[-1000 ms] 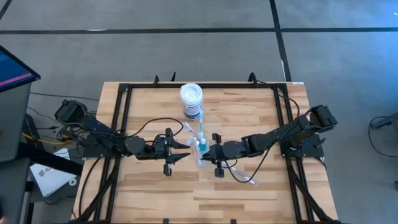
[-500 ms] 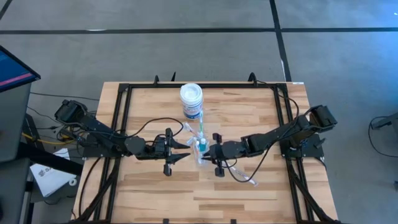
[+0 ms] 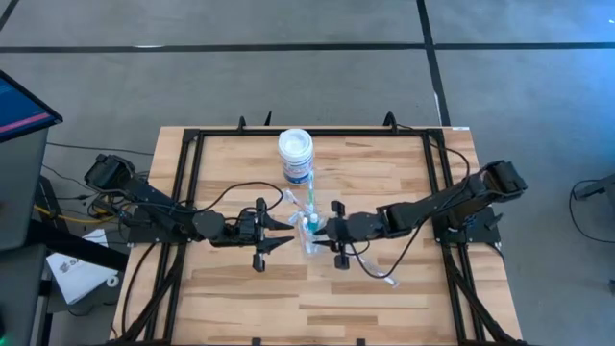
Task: Pick & Place toothbrushing station
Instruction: Put the blue toothbrush into the Transparent organizer, then put the purple toothbrush into the Transparent organizer
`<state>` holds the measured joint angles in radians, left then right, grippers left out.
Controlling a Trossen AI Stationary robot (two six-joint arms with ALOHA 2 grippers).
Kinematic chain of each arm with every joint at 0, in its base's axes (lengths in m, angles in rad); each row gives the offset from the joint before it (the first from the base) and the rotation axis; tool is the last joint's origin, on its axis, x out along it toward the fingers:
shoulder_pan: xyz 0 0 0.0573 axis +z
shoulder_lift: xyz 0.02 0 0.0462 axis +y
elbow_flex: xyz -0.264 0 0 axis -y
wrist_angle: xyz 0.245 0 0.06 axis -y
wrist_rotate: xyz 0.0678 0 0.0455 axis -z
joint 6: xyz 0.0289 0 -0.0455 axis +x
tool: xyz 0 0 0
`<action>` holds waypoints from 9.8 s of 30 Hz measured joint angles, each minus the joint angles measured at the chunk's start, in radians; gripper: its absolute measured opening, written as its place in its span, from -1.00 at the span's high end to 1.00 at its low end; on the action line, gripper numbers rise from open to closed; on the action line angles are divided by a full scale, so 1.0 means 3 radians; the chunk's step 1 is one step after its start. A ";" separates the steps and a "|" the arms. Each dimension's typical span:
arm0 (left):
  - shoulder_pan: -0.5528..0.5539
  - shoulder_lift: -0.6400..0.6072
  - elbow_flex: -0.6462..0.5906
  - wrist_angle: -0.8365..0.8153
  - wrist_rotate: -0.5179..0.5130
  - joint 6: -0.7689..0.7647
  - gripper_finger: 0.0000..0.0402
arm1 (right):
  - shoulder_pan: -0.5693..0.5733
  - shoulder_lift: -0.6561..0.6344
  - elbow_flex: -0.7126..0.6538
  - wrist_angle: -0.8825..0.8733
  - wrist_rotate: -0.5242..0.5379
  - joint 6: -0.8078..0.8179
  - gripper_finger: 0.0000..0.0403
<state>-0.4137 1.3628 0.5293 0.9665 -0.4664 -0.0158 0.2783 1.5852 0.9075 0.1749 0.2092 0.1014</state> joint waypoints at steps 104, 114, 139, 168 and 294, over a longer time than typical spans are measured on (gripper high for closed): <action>-0.0001 0.0001 -0.0006 -0.0003 -0.0001 0.0000 0.44 | 0.0771 0.0585 0.0008 -0.2122 0.0254 0.1907 0.57; 0.0000 0.0001 -0.0006 -0.0004 -0.0001 0.0001 0.44 | 0.0773 0.0587 0.0007 -0.2106 0.0247 0.1932 0.96; -0.0001 0.0001 -0.0006 -0.0005 -0.0001 0.0001 0.44 | 0.0867 0.0075 0.0270 -0.2098 0.0657 0.1546 1.00; 0.0000 0.0001 -0.0006 0.0027 0.0178 0.0014 0.44 | 0.0798 -0.0387 0.0274 -0.0436 0.1053 0.0089 1.00; 0.0379 0.0755 0.0412 0.0894 0.0762 0.0278 0.95 | 0.0259 -0.0384 0.0275 0.0889 0.0448 -0.0636 0.91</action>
<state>-0.3000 1.5894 0.6529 1.2348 -0.2379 0.0677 0.3561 1.4701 0.9901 0.4417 0.3436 -0.0895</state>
